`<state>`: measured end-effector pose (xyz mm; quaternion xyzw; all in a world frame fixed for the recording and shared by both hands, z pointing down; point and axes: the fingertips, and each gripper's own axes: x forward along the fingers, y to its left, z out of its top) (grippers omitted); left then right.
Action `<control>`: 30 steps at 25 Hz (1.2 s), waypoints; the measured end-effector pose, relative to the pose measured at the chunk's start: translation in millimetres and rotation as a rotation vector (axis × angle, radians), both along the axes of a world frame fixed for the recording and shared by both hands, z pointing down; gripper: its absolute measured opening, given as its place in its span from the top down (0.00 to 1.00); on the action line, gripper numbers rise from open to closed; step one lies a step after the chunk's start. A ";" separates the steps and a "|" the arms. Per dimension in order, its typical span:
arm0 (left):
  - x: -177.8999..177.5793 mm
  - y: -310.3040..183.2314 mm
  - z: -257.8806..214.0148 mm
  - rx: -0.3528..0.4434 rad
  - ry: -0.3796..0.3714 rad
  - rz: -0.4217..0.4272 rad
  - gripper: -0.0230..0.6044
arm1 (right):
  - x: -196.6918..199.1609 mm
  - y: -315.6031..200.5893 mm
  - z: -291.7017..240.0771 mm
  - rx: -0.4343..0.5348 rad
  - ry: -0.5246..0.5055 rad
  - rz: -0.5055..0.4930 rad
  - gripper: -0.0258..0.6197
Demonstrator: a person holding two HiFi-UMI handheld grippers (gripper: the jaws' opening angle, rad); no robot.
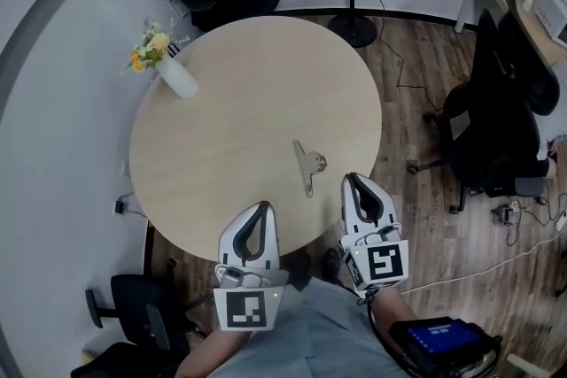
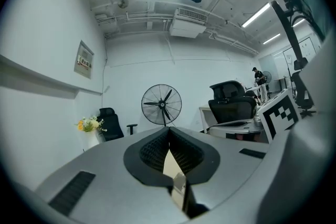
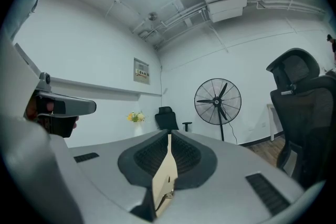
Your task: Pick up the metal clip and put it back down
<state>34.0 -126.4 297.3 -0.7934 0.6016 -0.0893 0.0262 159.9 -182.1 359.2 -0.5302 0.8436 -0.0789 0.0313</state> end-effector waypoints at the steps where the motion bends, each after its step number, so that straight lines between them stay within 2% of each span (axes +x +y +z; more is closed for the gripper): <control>1: -2.9 -4.5 2.0 -0.006 0.003 -0.002 0.93 | -3.8 -3.8 3.2 -0.001 0.002 -0.009 0.88; 5: -17.0 -29.7 16.5 -0.039 0.032 -0.009 0.93 | -19.6 -26.7 14.6 -0.002 -0.001 -0.017 0.88; 10: -31.5 -68.4 39.8 -0.087 0.053 0.018 0.93 | -41.1 -58.9 47.5 -0.113 0.014 -0.043 0.88; 15: -48.5 -106.1 84.8 -0.190 0.041 0.058 0.93 | -66.8 -94.4 96.6 -0.213 0.023 -0.077 0.86; 18: -58.8 -131.2 120.1 -0.249 0.062 0.073 0.93 | -78.0 -113.6 135.1 -0.286 0.036 -0.083 0.74; 24: -76.6 -154.4 187.9 -0.398 0.084 0.074 0.93 | -91.0 -130.1 202.4 -0.420 0.056 -0.079 0.74; 30: -94.2 -159.7 225.7 -0.478 0.091 0.052 0.93 | -96.6 -137.0 241.2 -0.485 0.065 -0.059 0.75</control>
